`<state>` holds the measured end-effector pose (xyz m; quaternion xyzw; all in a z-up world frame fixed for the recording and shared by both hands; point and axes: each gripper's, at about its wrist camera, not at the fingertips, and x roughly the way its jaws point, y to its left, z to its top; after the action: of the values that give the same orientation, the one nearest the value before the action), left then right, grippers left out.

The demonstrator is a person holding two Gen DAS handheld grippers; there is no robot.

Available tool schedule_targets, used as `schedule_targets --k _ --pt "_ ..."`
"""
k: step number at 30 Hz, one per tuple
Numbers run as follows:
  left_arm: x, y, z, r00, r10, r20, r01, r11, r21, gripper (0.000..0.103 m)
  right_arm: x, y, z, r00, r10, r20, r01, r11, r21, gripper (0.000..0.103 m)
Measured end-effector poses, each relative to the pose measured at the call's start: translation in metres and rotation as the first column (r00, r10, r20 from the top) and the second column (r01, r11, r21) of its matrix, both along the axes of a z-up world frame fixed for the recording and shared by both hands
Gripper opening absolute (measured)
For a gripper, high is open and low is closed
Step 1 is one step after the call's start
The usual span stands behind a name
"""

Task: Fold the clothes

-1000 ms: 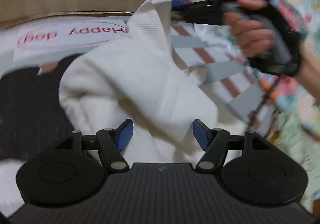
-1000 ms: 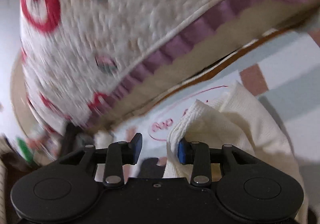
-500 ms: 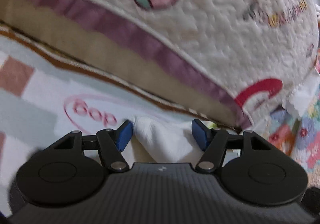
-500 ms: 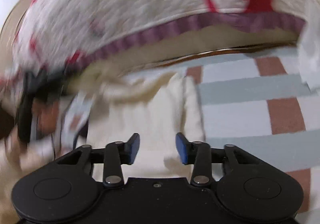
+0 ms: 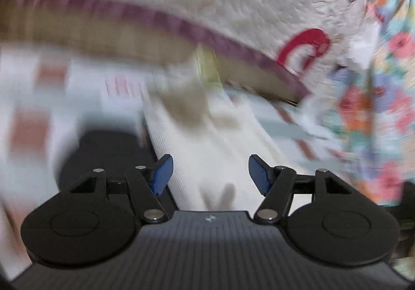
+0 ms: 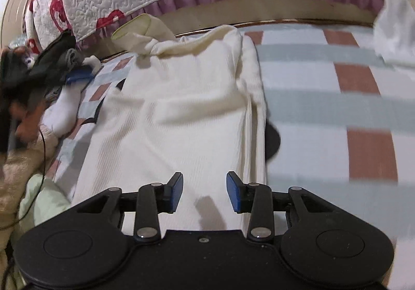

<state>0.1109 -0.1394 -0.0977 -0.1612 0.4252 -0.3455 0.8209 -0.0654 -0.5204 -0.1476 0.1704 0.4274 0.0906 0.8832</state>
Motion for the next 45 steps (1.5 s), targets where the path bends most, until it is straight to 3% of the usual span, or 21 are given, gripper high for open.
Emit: schedule_targets --k 3,5,7,9,12,16,19,22,23,26,31,33,35,37,39,42,44,45 --pt "-0.036 0.002 -0.025 0.987 -0.054 -0.154 0.041 0.996 -0.082 0.063 -0.021 -0.001 -0.009 1.000 -0.015 0.003 0.015 1.000 -0.006 0.043" --pt "-0.054 -0.005 -0.035 0.979 -0.082 -0.186 0.070 0.995 -0.068 0.064 -0.030 -0.008 -0.014 0.999 -0.052 0.017 0.051 0.998 0.042 0.043" --pt "-0.071 -0.016 -0.040 0.974 -0.129 -0.184 0.124 0.992 -0.038 0.065 -0.036 -0.010 -0.017 0.997 -0.068 0.026 0.066 0.996 0.068 0.044" --pt "-0.085 -0.028 -0.043 0.967 -0.185 -0.174 0.185 0.983 -0.017 0.066 -0.038 -0.005 -0.016 0.998 -0.063 0.031 0.062 0.998 0.020 0.045" --pt "-0.104 -0.043 -0.047 0.957 -0.244 -0.159 0.249 0.968 0.013 0.067 -0.039 -0.004 -0.019 0.996 -0.072 0.044 0.071 0.997 0.023 0.049" --pt "-0.121 -0.046 -0.055 0.962 -0.239 -0.134 0.252 0.964 0.087 0.068 -0.037 0.000 -0.025 0.999 -0.015 0.043 0.015 1.000 0.018 0.051" --pt "-0.129 -0.049 -0.062 0.965 -0.256 -0.063 0.261 0.961 0.092 0.066 -0.034 -0.001 -0.030 1.000 -0.010 0.028 0.010 1.000 -0.003 0.051" --pt "-0.127 -0.054 -0.060 0.966 -0.256 -0.041 0.258 0.964 0.065 0.066 -0.034 -0.005 -0.031 0.999 -0.029 0.038 0.028 0.999 0.020 0.051" --pt "-0.125 -0.054 -0.060 0.968 -0.249 -0.038 0.250 0.967 0.037 0.064 -0.035 -0.006 -0.031 0.999 -0.025 0.048 0.024 0.999 0.034 0.051" --pt "-0.119 -0.046 -0.058 0.979 -0.200 -0.038 0.199 0.980 -0.031 0.025 -0.035 -0.007 -0.031 0.997 -0.001 0.071 -0.001 0.999 0.039 0.051" --pt "-0.137 -0.043 -0.049 0.980 -0.199 -0.029 0.199 0.980 -0.025 0.023 -0.044 -0.007 -0.025 0.989 0.027 0.147 -0.029 1.000 0.009 0.048" --pt "-0.146 -0.050 -0.050 0.976 -0.215 -0.020 0.216 0.976 0.028 0.023 -0.046 -0.006 -0.024 0.983 0.033 0.183 -0.032 0.999 -0.012 0.022" --pt "-0.148 -0.056 -0.052 0.980 -0.199 -0.019 0.200 0.977 0.076 0.025 -0.048 -0.003 -0.022 0.973 0.017 0.230 -0.012 1.000 -0.023 0.021" --pt "-0.141 -0.055 -0.052 0.989 -0.145 -0.026 0.147 0.986 0.076 0.033 -0.046 -0.001 -0.023 0.972 0.002 0.234 0.003 1.000 -0.023 0.022" --pt "-0.134 -0.058 -0.052 0.992 -0.129 0.007 0.128 0.988 0.090 0.053 -0.042 -0.001 -0.028 0.975 -0.007 0.221 0.011 1.000 -0.015 0.028" --pt "-0.124 -0.065 -0.059 0.992 -0.120 0.030 0.116 0.987 0.114 0.061 -0.033 -0.003 -0.038 0.981 -0.022 0.191 0.023 1.000 -0.003 0.040" --pt "-0.121 -0.067 -0.069 0.992 -0.126 -0.017 0.127 0.990 0.061 0.051 -0.027 -0.005 -0.044 0.981 -0.026 0.191 0.019 0.999 0.037 0.040" --pt "-0.121 -0.068 -0.071 0.991 -0.132 -0.038 0.133 0.991 0.027 0.021 -0.026 -0.006 -0.045 0.979 -0.019 0.202 0.006 0.998 0.061 0.033"
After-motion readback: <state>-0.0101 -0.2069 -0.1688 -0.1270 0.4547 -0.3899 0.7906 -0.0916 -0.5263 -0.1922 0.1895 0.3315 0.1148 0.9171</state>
